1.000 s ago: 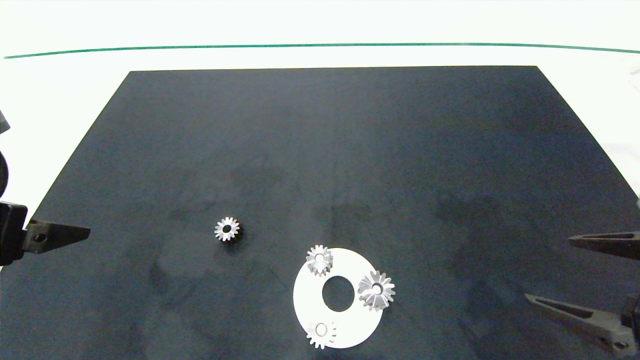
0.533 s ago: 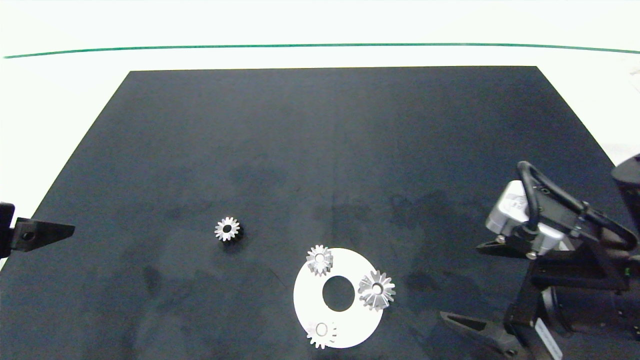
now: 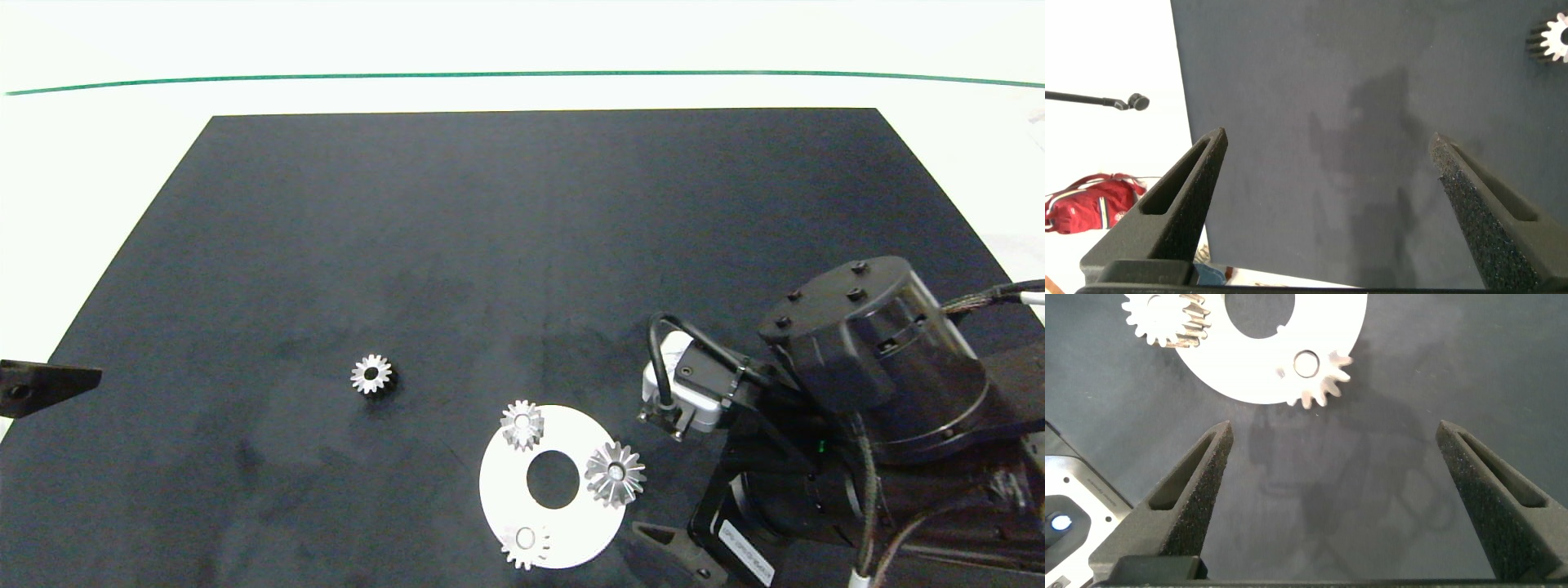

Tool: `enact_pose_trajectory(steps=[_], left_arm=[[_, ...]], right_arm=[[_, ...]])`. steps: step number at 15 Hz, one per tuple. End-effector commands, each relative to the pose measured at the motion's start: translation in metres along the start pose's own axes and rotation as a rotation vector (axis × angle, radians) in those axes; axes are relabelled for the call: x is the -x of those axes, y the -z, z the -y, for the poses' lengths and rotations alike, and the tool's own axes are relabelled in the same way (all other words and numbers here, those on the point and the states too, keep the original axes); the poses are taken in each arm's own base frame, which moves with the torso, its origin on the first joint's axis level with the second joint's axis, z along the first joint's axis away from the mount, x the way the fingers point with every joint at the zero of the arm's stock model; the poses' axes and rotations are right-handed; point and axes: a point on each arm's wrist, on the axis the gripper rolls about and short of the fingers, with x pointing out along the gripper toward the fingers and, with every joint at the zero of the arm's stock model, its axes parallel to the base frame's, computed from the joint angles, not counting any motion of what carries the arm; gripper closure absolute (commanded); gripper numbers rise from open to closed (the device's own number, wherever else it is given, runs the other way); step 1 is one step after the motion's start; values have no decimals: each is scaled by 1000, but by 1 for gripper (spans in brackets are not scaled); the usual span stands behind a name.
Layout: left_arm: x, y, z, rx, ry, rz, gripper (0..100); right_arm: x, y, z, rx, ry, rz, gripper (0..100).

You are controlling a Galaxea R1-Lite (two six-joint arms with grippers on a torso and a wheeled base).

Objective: Remove an incorrectly installed larger gear and replace it with the correct smaller gear

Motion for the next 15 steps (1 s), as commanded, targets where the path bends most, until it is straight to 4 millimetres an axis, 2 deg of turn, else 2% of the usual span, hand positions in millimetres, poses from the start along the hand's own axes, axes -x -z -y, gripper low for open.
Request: enact_pose_trajectory(steps=[1, 6, 9, 15], left_arm=[[2, 1, 0, -2, 0, 5, 0], [2, 1, 0, -1, -1, 4, 0], [2, 1, 0, -3, -1, 3, 0], [2, 1, 0, -2, -1, 4, 0]], right_arm=[[-19, -2, -5, 17, -1, -51, 0], [-36, -20, -5, 16, 22, -52, 0], [-42, -21, -7, 20, 19, -64, 0], [-47, -19, -10, 29, 14, -81, 12]])
